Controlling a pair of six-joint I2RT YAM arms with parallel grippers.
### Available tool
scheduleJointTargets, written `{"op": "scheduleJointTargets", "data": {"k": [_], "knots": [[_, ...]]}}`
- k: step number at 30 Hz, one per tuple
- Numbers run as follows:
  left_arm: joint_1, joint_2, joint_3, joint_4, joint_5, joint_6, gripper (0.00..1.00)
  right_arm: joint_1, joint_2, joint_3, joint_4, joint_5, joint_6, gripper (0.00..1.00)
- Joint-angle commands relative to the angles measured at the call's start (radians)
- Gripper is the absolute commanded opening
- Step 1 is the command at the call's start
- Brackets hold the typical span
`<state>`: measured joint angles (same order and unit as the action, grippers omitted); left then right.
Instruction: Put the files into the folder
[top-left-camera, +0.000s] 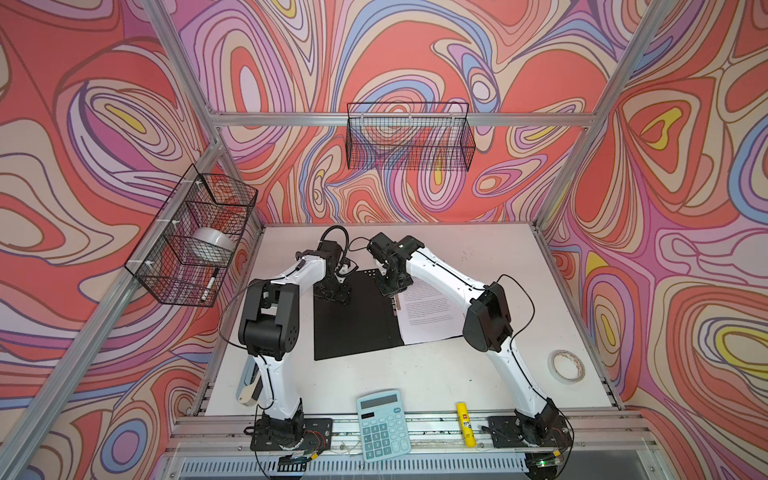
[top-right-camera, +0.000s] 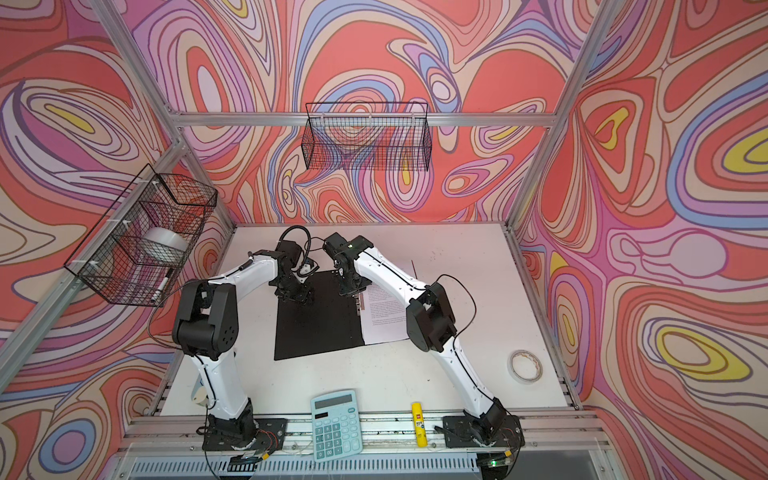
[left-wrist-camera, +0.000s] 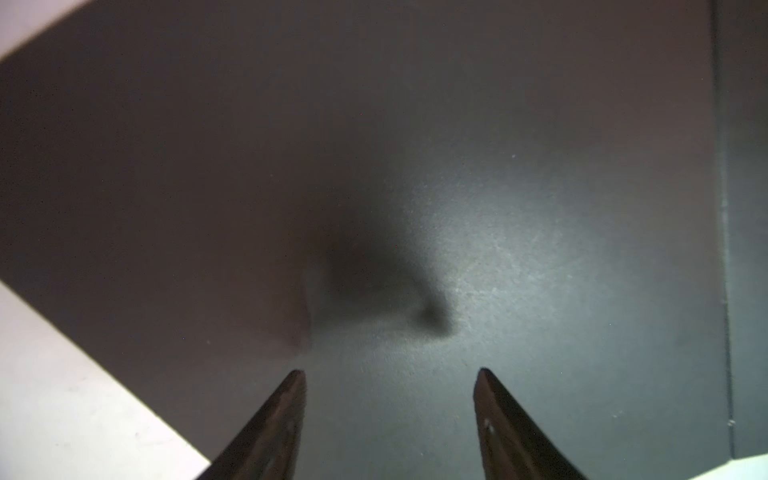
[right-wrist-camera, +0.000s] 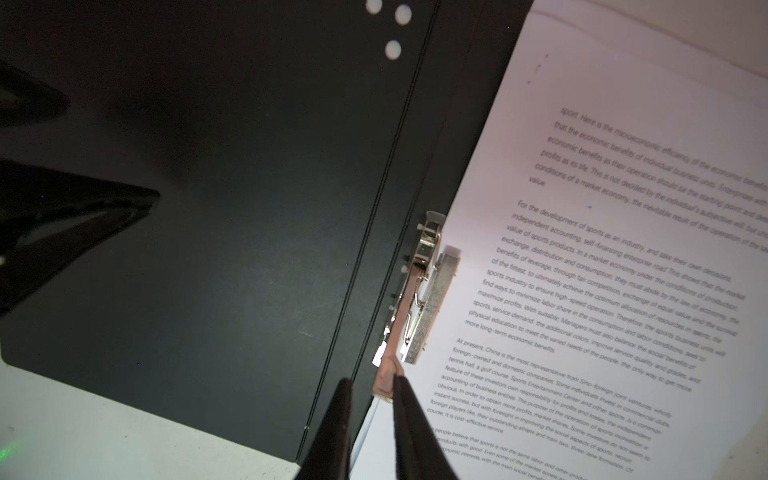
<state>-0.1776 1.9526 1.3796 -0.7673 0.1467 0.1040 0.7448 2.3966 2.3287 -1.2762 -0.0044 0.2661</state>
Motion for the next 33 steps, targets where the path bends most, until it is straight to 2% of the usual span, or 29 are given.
{"op": "scheduleJointTargets", "data": {"k": [1,33], "knots": [[-0.002,0.02,-0.008,-0.02,-0.026,0.03,0.64,0.001,0.024,0.032,-0.02,0.021,-0.013,0.19],[-0.002,0.046,-0.013,-0.03,-0.041,0.054,0.62,0.0,0.085,0.08,-0.092,0.039,-0.05,0.14]]}}
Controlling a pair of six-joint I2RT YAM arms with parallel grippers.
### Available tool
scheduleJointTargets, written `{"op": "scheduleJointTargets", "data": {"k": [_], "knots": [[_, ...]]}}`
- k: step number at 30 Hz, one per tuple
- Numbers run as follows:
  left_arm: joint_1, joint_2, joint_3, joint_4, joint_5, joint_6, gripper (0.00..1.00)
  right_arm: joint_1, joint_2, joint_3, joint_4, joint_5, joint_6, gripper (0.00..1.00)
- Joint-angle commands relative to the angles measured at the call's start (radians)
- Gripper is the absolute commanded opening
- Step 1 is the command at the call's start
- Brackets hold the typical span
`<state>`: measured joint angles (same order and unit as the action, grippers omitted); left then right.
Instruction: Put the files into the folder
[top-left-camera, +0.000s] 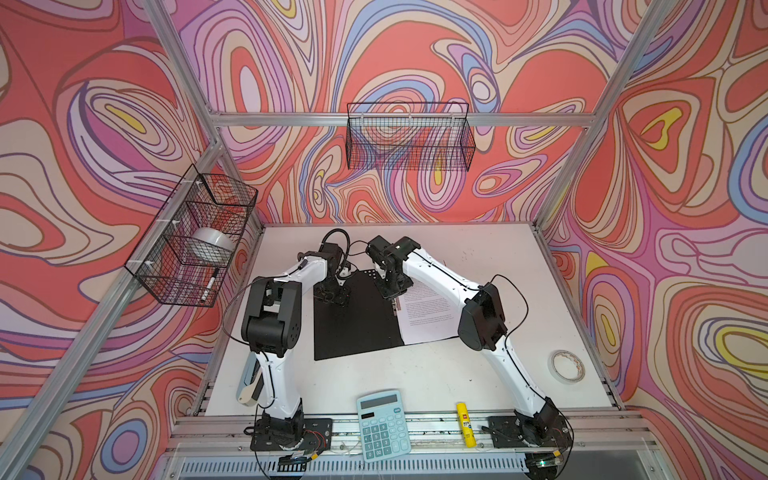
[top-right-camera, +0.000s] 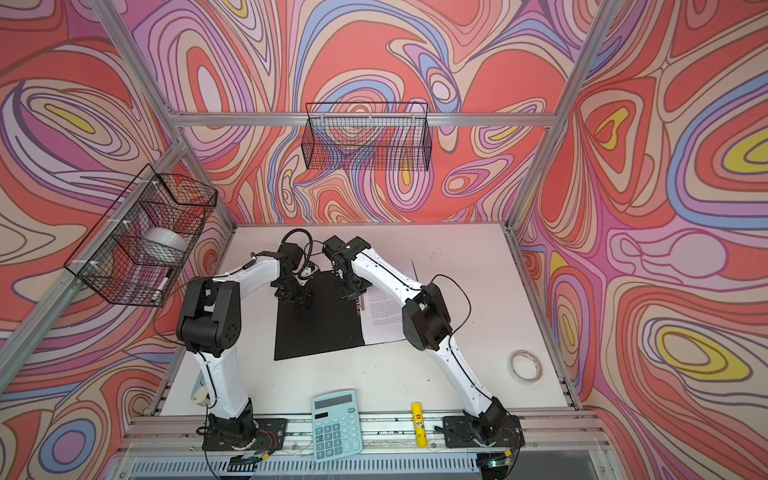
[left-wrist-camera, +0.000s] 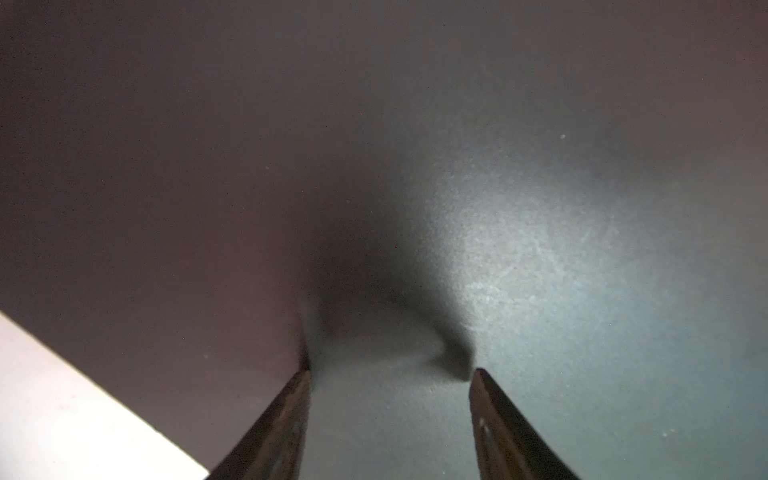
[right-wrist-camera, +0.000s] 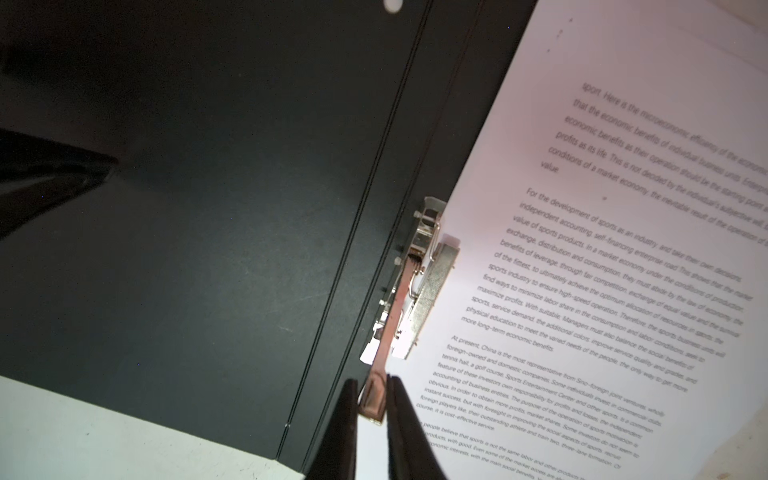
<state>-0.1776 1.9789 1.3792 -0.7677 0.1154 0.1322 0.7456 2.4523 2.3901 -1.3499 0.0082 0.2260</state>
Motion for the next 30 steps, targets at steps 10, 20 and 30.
{"op": "scheduleJointTargets", "data": {"k": [10,20,30], "knots": [[-0.002,0.02,-0.017,-0.028,-0.016,0.034,0.61,0.0,0.048,0.003,-0.04,0.035,-0.018,0.13],[-0.002,0.014,-0.039,-0.015,-0.019,0.038,0.6,0.0,0.053,0.003,-0.058,0.027,-0.017,0.1],[-0.002,0.023,-0.035,-0.018,-0.022,0.032,0.6,0.003,0.044,0.015,-0.064,0.03,-0.014,0.08]]}}
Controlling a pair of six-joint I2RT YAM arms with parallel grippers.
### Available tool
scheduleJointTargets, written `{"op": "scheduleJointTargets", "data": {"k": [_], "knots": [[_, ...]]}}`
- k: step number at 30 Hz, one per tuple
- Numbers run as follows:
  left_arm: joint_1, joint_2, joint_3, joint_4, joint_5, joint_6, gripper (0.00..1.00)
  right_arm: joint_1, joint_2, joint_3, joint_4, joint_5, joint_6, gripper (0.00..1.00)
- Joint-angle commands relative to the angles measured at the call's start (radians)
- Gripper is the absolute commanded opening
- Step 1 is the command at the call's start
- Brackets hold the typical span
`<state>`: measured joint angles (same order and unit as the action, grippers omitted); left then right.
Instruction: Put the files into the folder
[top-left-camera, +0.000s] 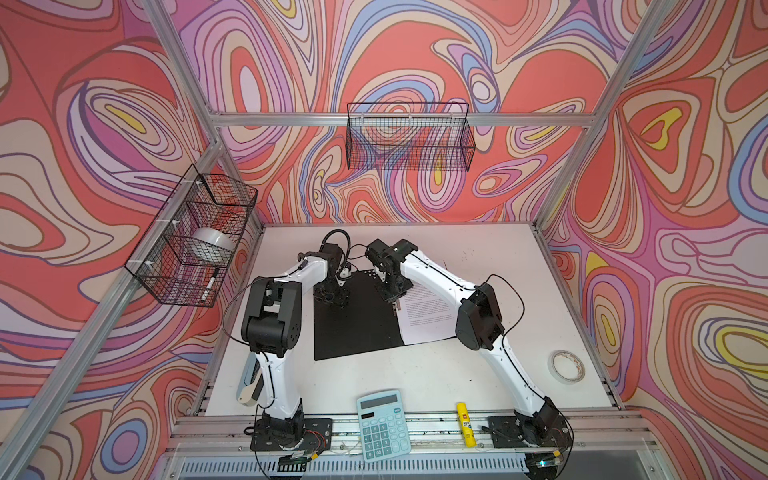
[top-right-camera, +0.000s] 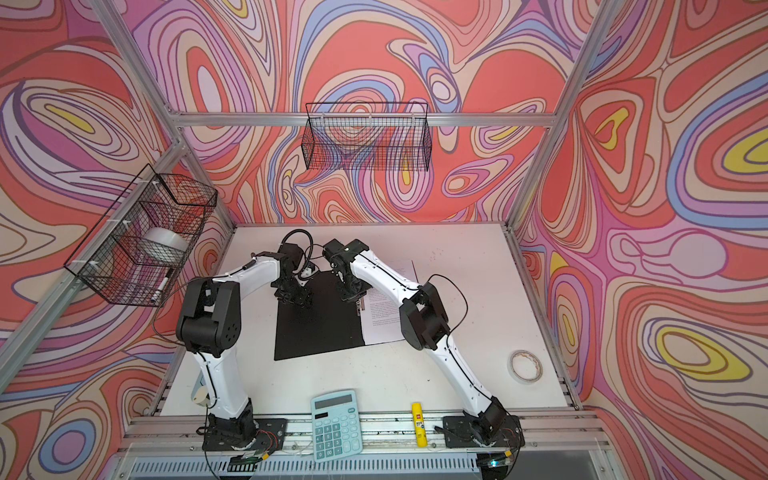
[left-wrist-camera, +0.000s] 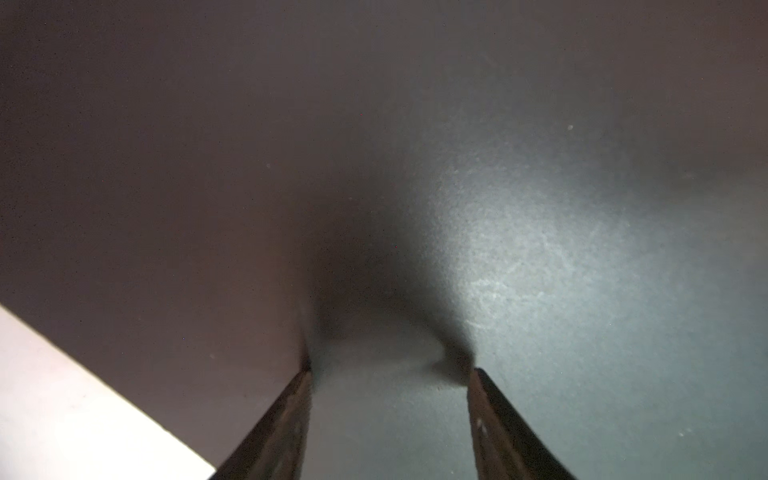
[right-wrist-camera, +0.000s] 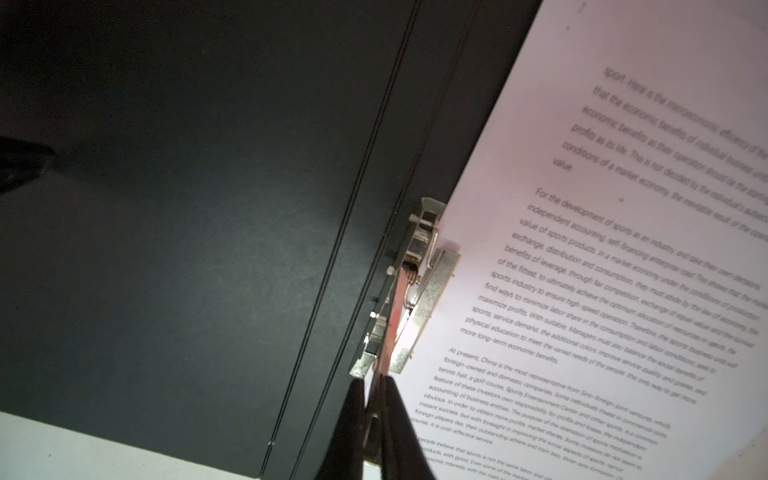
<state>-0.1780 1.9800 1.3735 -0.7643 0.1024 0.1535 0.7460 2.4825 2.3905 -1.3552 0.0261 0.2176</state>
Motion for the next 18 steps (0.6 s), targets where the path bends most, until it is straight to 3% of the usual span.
{"op": "scheduleJointTargets", "data": {"k": [1,18], "knots": [[-0.002,0.023,-0.031,-0.021,-0.01,0.008,0.6,0.003,0.014,0.017,-0.062,0.012,-0.006,0.08],[-0.002,0.083,0.015,-0.058,-0.084,-0.006,0.59,0.009,-0.006,-0.065,-0.064,-0.005,-0.003,0.04]]}}
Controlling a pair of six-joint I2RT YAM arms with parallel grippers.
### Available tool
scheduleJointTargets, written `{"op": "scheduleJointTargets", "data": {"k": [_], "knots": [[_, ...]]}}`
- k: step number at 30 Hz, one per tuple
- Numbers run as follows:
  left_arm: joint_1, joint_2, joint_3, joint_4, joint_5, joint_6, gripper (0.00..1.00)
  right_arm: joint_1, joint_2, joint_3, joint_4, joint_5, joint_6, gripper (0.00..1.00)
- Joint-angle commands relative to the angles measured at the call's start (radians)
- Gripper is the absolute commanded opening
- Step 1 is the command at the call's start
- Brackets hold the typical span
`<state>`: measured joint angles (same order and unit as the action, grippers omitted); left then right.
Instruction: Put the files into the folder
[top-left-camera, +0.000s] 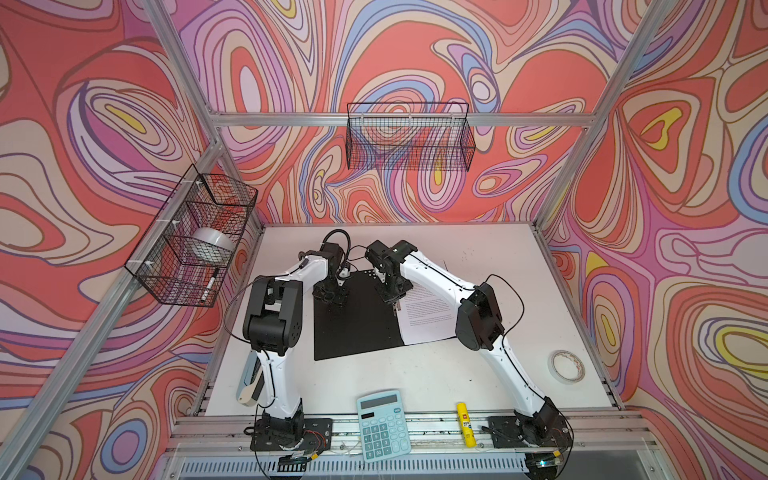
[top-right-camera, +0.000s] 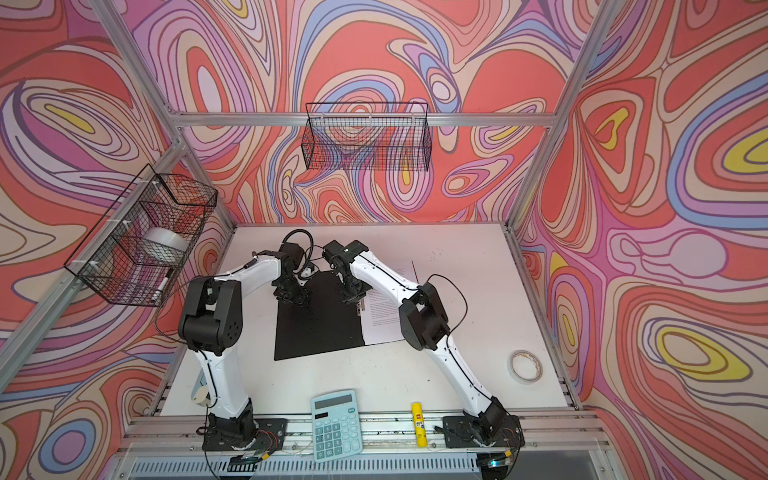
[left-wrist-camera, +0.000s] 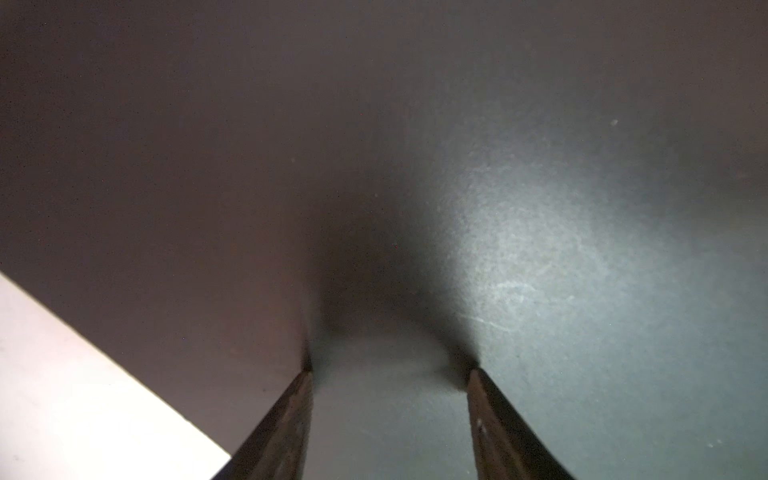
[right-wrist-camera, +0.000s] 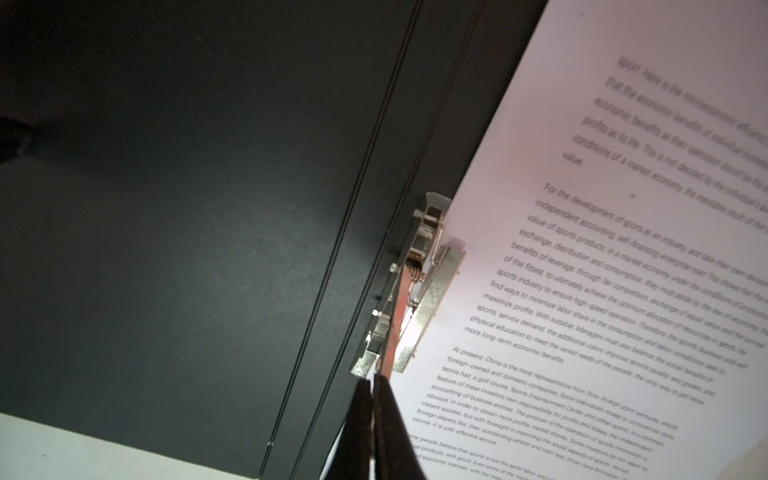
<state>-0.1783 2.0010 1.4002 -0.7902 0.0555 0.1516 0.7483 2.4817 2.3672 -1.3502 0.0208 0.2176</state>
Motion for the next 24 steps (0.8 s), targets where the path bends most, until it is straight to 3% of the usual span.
{"op": "scheduleJointTargets", "data": {"k": [1,24], "knots": [[-0.001,0.062,-0.012,-0.032,-0.04,-0.004,0.59,0.005,-0.006,-0.048,-0.067,-0.002,-0.003,0.04],[-0.001,0.085,0.023,-0.06,-0.041,-0.005,0.59,0.002,-0.027,-0.147,-0.016,-0.003,0.013,0.03]]}}
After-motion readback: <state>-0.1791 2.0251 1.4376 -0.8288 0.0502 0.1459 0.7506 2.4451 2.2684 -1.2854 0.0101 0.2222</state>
